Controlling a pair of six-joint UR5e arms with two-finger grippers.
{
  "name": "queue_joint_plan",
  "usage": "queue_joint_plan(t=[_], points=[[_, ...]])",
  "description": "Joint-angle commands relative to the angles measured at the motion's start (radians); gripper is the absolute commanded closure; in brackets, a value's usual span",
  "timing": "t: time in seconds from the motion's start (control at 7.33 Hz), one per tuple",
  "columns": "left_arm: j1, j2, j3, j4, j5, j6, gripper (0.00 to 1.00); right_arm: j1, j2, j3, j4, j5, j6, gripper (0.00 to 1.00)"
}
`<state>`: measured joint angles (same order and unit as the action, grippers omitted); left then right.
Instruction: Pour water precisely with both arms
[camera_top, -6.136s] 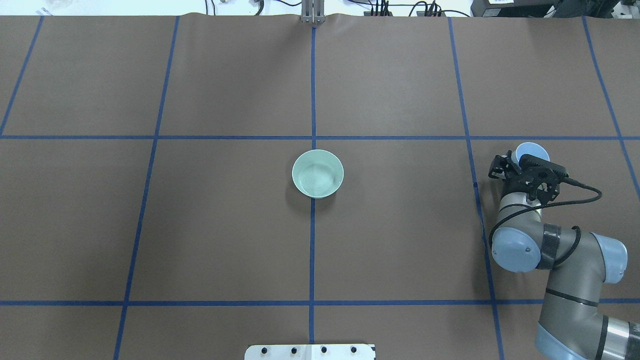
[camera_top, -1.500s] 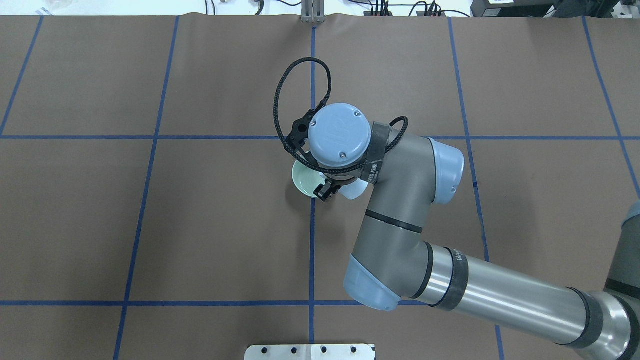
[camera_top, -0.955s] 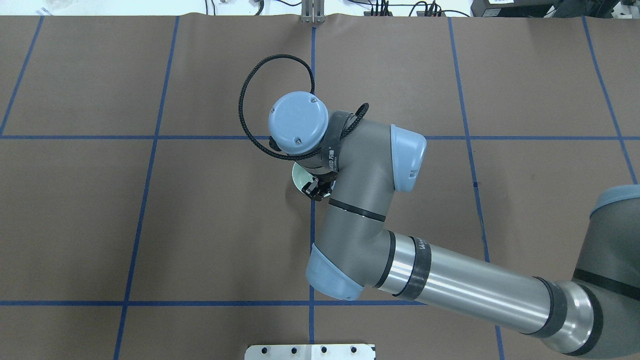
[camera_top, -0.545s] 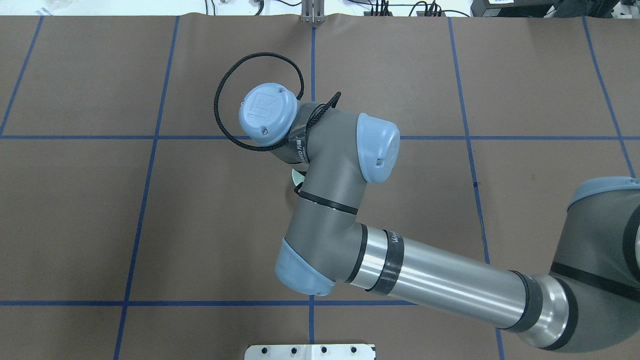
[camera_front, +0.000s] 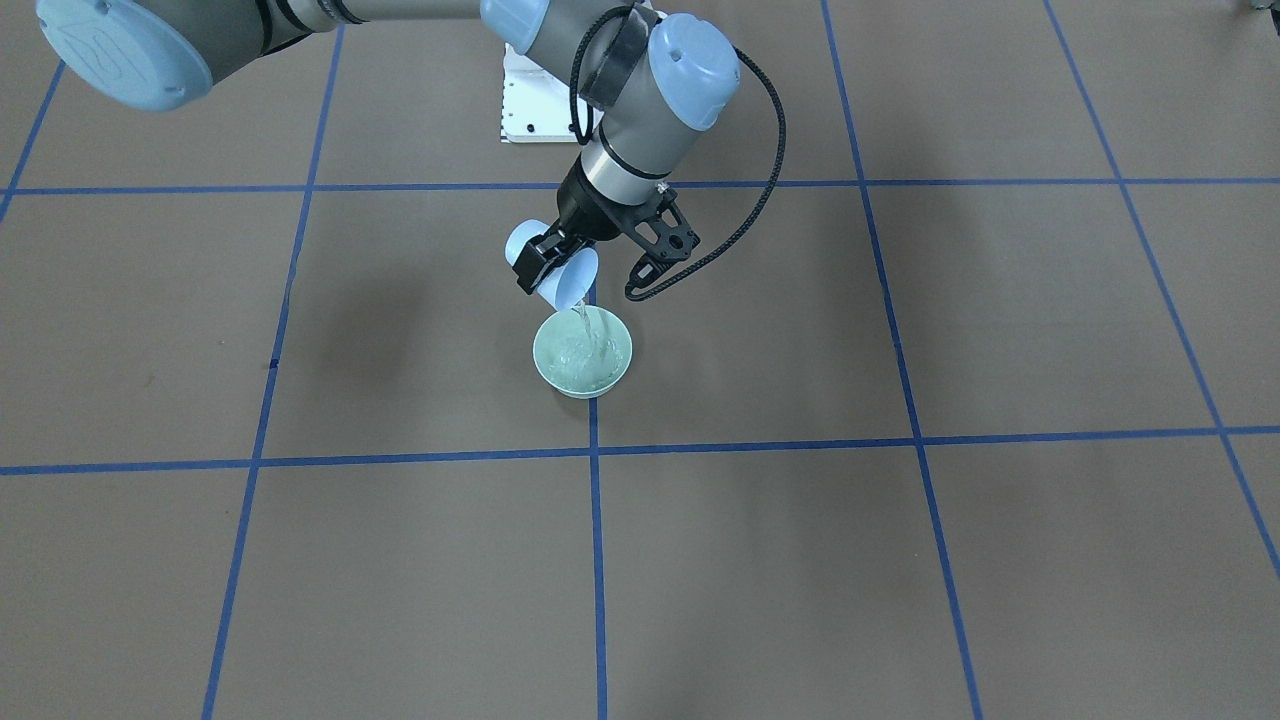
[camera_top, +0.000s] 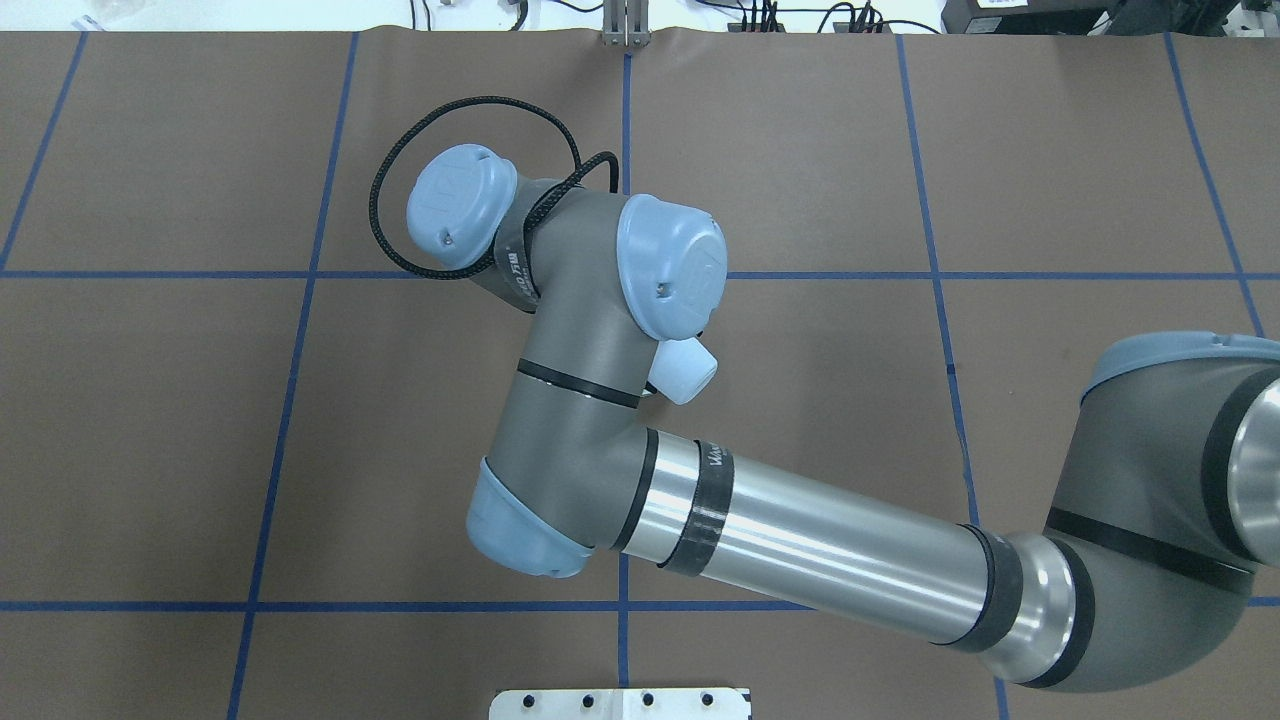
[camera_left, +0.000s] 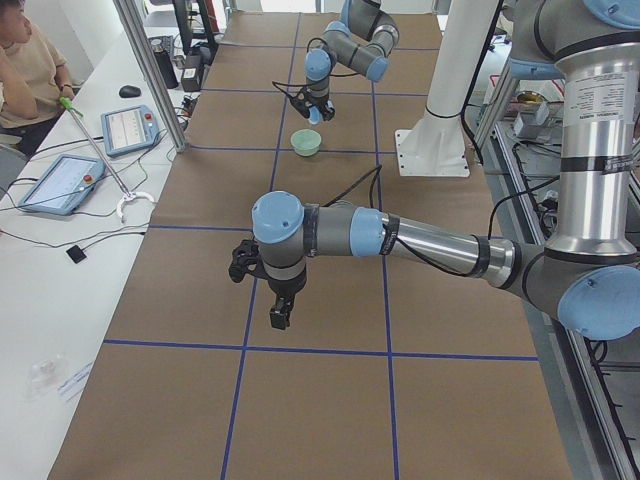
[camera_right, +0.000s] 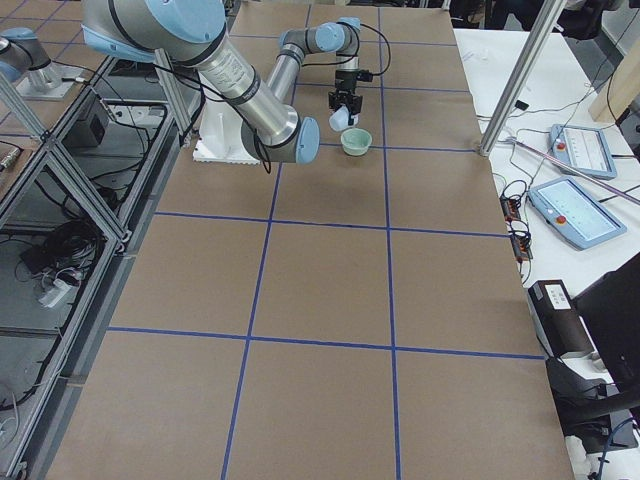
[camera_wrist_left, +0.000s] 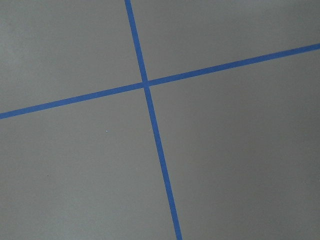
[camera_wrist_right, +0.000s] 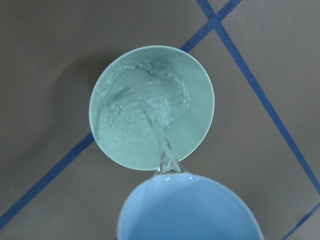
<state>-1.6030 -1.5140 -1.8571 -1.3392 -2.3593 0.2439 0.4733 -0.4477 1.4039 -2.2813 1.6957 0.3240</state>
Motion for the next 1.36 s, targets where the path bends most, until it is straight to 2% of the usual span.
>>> queue_joint_plan(t=[0.0,0.14,0.27,0.68,0.95,1.23], points=[[0.0,0.0,-0.001,0.0,0.0,0.0,0.0,-0.002,0.087,-0.103,-0.052,-0.004,-0.002,1.0],[0.0,0.0,-0.002,0.0,-0.001,0.0,0.0,-0.002,0.124,-0.161,-0.073,-0.005,-0.002,1.0],[0.0,0.0,-0.004,0.0,-0.001,0.0,0.0,-0.002,0.135,-0.18,-0.085,-0.013,-0.003,1.0],[0.0,-0.002,-0.007,0.0,-0.001,0.0,0.0,0.001,0.13,-0.165,-0.095,-0.024,-0.019,1.0],[0.0,-0.006,-0.007,0.0,-0.001,0.0,0.0,0.011,0.121,-0.088,-0.078,-0.024,-0.025,1.0],[0.0,-0.008,-0.011,-0.003,-0.003,0.002,0.0,0.072,0.042,0.06,0.053,0.008,-0.008,1.0]])
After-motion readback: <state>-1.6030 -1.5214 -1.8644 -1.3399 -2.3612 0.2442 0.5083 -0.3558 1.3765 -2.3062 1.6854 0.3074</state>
